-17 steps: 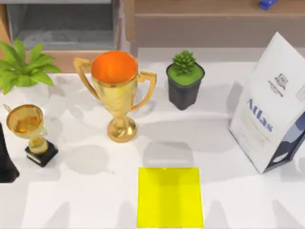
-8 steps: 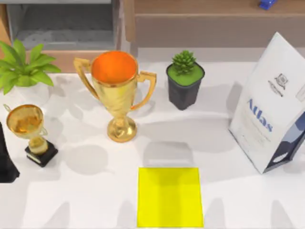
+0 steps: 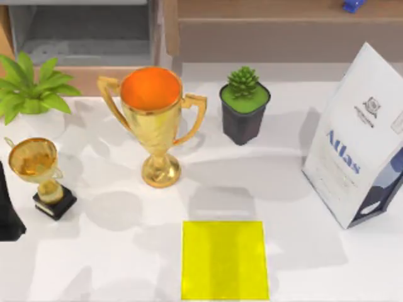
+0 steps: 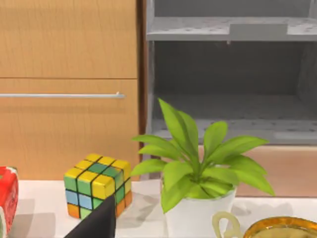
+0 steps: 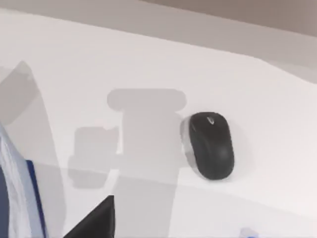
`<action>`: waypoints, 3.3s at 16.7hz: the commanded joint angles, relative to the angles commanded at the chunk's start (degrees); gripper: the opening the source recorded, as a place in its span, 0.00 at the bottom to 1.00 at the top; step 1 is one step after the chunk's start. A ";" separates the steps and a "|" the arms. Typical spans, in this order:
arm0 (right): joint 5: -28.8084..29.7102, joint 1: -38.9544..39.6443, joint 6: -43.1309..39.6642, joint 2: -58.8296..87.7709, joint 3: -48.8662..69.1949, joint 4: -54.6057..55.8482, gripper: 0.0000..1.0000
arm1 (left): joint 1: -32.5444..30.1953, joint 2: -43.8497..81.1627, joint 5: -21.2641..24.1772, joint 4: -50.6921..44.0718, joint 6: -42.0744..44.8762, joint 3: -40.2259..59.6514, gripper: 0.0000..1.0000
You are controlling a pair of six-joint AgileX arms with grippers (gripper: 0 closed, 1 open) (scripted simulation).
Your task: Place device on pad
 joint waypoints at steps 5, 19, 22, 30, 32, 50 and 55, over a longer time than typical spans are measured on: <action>-0.76 -1.21 -6.61 32.58 30.18 -16.99 1.00 | 0.00 0.00 0.00 0.00 0.00 0.00 1.00; 1.07 -5.78 -13.03 72.01 65.81 -41.00 1.00 | 0.00 0.00 0.00 0.00 0.00 0.00 1.00; 1.03 -5.48 -12.96 72.01 65.50 -40.71 1.00 | 0.00 0.00 0.00 0.00 0.00 0.00 1.00; 1.10 -5.70 -12.92 74.43 50.89 -23.19 1.00 | 0.00 0.00 0.00 0.00 0.00 0.00 1.00; 1.10 -5.71 -12.92 74.98 48.64 -20.80 1.00 | 0.00 0.00 0.00 0.00 0.00 0.00 1.00; 1.11 -5.70 -12.93 75.07 48.39 -20.52 0.00 | 0.00 0.00 0.00 0.00 0.00 0.00 1.00; 1.11 -5.70 -12.93 75.07 48.39 -20.52 0.00 | 0.00 0.00 0.00 0.00 0.00 0.00 1.00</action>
